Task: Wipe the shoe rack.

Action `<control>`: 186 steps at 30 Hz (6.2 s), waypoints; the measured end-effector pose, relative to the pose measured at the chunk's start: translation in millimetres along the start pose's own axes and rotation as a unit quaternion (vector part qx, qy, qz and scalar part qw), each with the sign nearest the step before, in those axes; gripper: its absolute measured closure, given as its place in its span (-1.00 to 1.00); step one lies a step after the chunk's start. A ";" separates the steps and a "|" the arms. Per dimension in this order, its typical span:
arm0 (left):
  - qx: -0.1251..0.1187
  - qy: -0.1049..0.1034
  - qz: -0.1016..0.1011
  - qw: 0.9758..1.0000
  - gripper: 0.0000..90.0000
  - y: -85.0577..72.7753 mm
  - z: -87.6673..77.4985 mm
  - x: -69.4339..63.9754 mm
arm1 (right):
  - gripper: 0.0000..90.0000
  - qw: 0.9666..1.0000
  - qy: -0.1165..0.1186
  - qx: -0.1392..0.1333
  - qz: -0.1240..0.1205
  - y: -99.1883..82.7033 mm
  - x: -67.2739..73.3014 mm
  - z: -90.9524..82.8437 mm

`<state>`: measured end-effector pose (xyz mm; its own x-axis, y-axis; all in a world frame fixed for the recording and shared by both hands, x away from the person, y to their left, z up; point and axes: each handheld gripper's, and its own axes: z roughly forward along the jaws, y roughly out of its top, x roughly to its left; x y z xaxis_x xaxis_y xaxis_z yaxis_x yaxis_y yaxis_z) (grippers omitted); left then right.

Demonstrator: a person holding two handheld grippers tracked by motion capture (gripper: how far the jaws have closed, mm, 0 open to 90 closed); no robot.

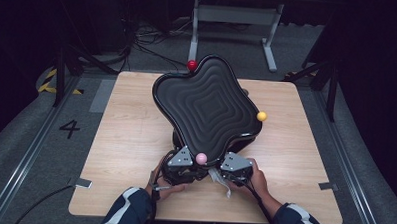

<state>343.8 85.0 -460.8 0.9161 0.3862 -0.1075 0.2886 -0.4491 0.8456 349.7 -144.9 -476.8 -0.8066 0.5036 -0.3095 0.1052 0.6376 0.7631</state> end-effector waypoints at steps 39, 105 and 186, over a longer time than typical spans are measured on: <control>0.003 -0.004 0.003 1.000 0.63 0.4 -0.6 1.3 | 0.79 0.987 -0.106 0.050 0.111 -53.3 -87.9 -17.2; 0.001 0.008 0.002 1.000 0.62 0.5 -0.1 -1.0 | 0.80 0.988 -0.107 0.025 0.106 -62.4 -89.4 -79.6; 0.004 0.006 0.009 1.000 0.63 0.8 0.0 -0.7 | 0.79 0.996 -0.052 -0.072 0.012 48.5 -55.8 -40.4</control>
<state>343.4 84.3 -460.1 0.9178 0.3876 -0.0858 0.2743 -0.4632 0.8428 376.3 -165.5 -399.6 -0.7394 0.5802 -0.3415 0.0336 0.5384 0.8420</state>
